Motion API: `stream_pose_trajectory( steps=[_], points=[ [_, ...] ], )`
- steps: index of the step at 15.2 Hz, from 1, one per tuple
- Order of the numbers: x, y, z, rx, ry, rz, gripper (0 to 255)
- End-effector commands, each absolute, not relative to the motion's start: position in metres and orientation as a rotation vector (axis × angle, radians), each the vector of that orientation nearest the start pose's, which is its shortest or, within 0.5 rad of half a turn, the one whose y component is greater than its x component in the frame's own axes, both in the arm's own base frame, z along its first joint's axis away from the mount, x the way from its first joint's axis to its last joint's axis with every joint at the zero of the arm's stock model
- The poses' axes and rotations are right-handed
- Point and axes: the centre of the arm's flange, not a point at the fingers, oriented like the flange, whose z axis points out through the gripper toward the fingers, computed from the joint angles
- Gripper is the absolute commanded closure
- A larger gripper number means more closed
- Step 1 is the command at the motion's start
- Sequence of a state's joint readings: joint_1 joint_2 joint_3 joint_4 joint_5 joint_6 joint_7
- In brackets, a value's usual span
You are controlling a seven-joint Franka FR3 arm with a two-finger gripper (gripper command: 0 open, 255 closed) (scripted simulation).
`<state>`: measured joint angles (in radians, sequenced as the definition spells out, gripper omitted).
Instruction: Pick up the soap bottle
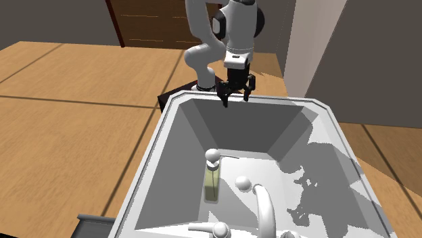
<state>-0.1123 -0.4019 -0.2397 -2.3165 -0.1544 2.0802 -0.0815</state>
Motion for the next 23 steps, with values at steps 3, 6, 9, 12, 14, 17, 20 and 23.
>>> stream_pose_trajectory(
  steps=[3, 6, 9, 12, 14, 17, 20, 23],
  points=[
    [0.435, -0.211, 0.482, -3.201, 0.334, -0.236, 0],
    [0.45, -0.242, 0.463, -3.203, 0.35, -0.238, 0],
    [0.465, -0.273, 0.444, -3.204, 0.366, -0.239, 0],
    [0.479, -0.304, 0.426, -3.206, 0.383, -0.241, 0],
    [0.488, -0.325, 0.413, -3.207, 0.394, -0.242, 0],
    [0.496, -0.343, 0.398, -3.208, 0.403, -0.243, 0],
    [0.496, -0.343, 0.382, -3.208, 0.403, -0.243, 0],
    [0.496, -0.343, 0.366, -3.208, 0.403, -0.243, 0]
  ],
)
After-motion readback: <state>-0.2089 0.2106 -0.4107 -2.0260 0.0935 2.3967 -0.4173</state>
